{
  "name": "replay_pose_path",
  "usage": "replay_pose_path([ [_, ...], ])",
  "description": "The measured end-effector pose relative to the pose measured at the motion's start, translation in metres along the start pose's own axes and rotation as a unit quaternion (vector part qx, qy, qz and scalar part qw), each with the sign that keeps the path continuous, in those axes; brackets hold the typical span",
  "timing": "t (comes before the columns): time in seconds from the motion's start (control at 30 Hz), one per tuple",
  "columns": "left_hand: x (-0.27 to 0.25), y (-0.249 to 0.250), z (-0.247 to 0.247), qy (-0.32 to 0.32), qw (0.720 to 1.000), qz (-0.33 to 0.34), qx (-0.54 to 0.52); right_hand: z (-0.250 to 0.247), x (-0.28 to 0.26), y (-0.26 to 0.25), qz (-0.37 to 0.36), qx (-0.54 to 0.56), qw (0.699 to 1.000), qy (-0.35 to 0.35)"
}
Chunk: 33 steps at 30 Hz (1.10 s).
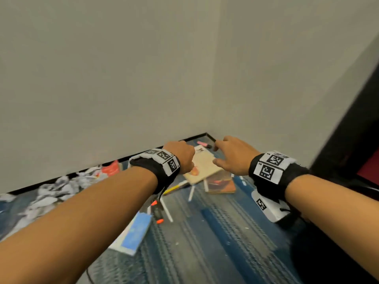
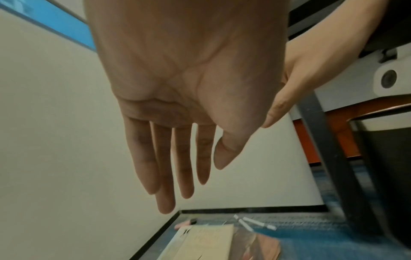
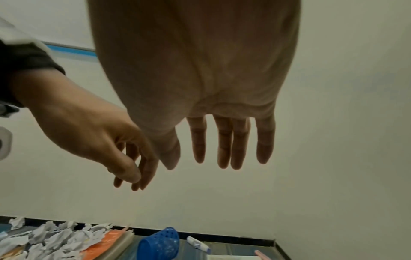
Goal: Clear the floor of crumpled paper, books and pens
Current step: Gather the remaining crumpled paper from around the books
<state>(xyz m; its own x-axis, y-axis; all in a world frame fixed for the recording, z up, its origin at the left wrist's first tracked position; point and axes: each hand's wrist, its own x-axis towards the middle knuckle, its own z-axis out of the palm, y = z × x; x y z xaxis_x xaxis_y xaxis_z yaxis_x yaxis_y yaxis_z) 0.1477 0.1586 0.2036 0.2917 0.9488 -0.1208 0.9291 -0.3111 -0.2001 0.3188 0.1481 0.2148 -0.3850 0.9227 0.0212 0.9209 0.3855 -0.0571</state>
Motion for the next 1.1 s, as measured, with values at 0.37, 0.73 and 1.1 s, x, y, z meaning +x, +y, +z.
replay_pose_path([
  [0.37,-0.108,-0.256,0.138,-0.113,0.979,-0.129,-0.11,0.048,0.12,-0.25,-0.168,-0.101,0.964,-0.178],
  [0.73,-0.233,-0.379,0.288,-0.201,0.872,-0.379,-0.237,0.154,0.202,-0.424,-0.347,-0.159,0.888,-0.257],
  [1.1,-0.294,-0.341,0.393,-0.169,0.733,-0.58,-0.314,0.307,0.229,-0.487,-0.328,-0.137,0.928,-0.109],
])
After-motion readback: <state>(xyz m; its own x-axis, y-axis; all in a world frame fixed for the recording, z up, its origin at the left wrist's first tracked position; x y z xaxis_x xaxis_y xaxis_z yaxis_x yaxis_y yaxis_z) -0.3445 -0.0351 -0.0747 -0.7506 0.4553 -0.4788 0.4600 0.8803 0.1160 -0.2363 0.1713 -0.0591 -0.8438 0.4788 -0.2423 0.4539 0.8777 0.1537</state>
